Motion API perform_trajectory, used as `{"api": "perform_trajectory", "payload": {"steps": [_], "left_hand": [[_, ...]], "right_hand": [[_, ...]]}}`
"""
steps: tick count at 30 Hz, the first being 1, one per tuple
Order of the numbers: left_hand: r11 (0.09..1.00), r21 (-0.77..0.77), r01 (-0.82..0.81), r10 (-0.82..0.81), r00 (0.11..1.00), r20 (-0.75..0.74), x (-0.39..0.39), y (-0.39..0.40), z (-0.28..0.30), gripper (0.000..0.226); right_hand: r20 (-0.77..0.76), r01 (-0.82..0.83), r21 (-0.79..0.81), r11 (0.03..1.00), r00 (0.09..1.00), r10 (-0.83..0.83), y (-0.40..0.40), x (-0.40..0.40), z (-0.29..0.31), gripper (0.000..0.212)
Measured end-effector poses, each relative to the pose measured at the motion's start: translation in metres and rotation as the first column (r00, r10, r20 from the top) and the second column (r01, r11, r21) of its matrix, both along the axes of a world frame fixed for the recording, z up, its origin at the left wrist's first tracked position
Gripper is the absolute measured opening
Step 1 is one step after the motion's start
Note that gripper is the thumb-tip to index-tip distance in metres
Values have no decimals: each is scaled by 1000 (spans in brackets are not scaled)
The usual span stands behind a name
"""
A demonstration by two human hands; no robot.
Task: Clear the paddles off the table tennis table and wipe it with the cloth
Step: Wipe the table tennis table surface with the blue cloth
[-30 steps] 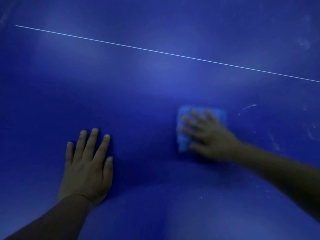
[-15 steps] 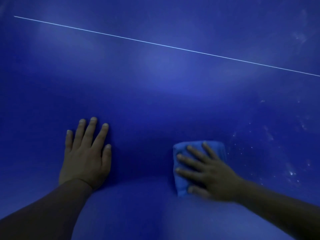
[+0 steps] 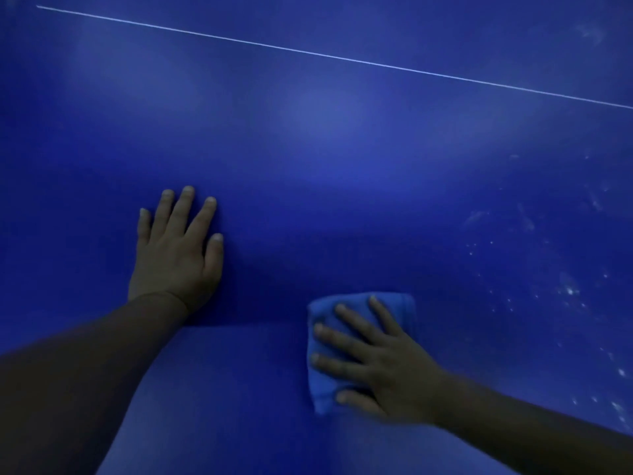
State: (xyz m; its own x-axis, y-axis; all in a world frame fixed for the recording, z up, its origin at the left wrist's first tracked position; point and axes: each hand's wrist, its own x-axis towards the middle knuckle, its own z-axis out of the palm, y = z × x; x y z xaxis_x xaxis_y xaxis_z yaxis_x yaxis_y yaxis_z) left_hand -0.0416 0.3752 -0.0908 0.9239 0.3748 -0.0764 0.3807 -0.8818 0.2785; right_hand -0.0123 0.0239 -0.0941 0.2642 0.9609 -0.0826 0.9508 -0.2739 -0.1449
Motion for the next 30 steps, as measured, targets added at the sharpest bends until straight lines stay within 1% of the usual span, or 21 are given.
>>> {"api": "perform_trajectory", "payload": {"steps": [1, 2, 3, 4, 6, 7, 8, 9, 10, 13, 15, 18, 19, 20, 21, 23, 24, 25, 26, 29, 30], "left_hand": [[1000, -3, 0, 0, 1000, 2, 0, 0, 0, 70], [1000, -4, -1, 1, 1000, 3, 0, 1, -1, 70], [1000, -4, 3, -3, 1000, 5, 0, 2, -1, 71], [1000, 0, 12, -12, 1000, 9, -1, 2, -1, 72], [1000, 5, 28, -28, 999, 19, -3, 3, -2, 74], [999, -1, 33, -33, 999, 20, -4, 4, -2, 75], [999, -13, 39, -39, 999, 16, -4, 4, -1, 77], [999, -27, 45, -44, 999, 10, -4, 5, 0, 78], [998, -43, 51, -51, 999, 6, -3, 5, 2, 78], [989, -121, 88, -83, 996, 40, -14, 3, 11, 75], [978, -144, 149, -140, 988, 71, -41, -7, 15, 71], [953, -129, 274, -267, 961, 67, -102, -34, 21, 66], [940, -109, 323, -319, 946, 54, -124, -42, 23, 66], [926, -87, 368, -365, 930, 46, -146, -49, 24, 65], [916, -67, 396, -393, 918, 49, -168, -56, 24, 63], [916, -34, 400, -397, 915, 72, -209, -66, 23, 60], [922, -26, 387, -384, 920, 76, -229, -70, 22, 59], [927, -24, 375, -373, 926, 66, -245, -74, 20, 59], [927, -25, 375, -373, 926, 48, -260, -77, 18, 60], [906, -13, 424, -424, 905, -16, -285, -84, 14, 63], [901, -6, 434, -434, 900, -39, -287, -85, 12, 64]], "right_hand": [[-8, -69, -9, 998, 998, 69, -10, 8, 3, 55], [42, -28, -4, 1000, 999, 28, -17, 29, 3, 54], [89, 135, 16, 991, 987, -136, -21, 56, 3, 57], [97, 392, 42, 919, 914, -394, -24, 86, 4, 59], [76, 803, 24, 595, 592, -802, -36, 139, 11, 58], [54, 898, 18, 439, 438, -897, -38, 150, 14, 58], [39, 936, 9, 352, 351, -935, -35, 148, 15, 58], [46, 937, 12, 350, 349, -936, -28, 132, 12, 58], [78, 910, 35, 413, 409, -909, -18, 105, 9, 58], [87, 646, 78, 759, 754, -651, 3, -17, -1, 59], [62, 383, 53, 922, 920, -386, -6, -97, -3, 58], [46, 153, -33, 988, 987, -151, -26, -100, 7, 58], [69, 215, -40, 976, 975, -212, -27, -81, 9, 60], [67, 375, -35, 927, 926, -372, -27, -60, 11, 61], [52, 578, -38, 815, 816, -576, -29, -38, 14, 61], [17, 883, -36, 468, 469, -883, -33, -12, 18, 60], [-11, 943, -43, 331, 331, -944, -29, -16, 17, 60], [-5, 960, -44, 277, 277, -961, -20, -31, 15, 60], [32, 948, -16, 317, 317, -948, -10, -55, 12, 60], [52, 675, -12, 737, 737, -674, 7, -158, 4, 57], [53, 565, -45, 824, 825, -563, -2, -179, 4, 56]]}}
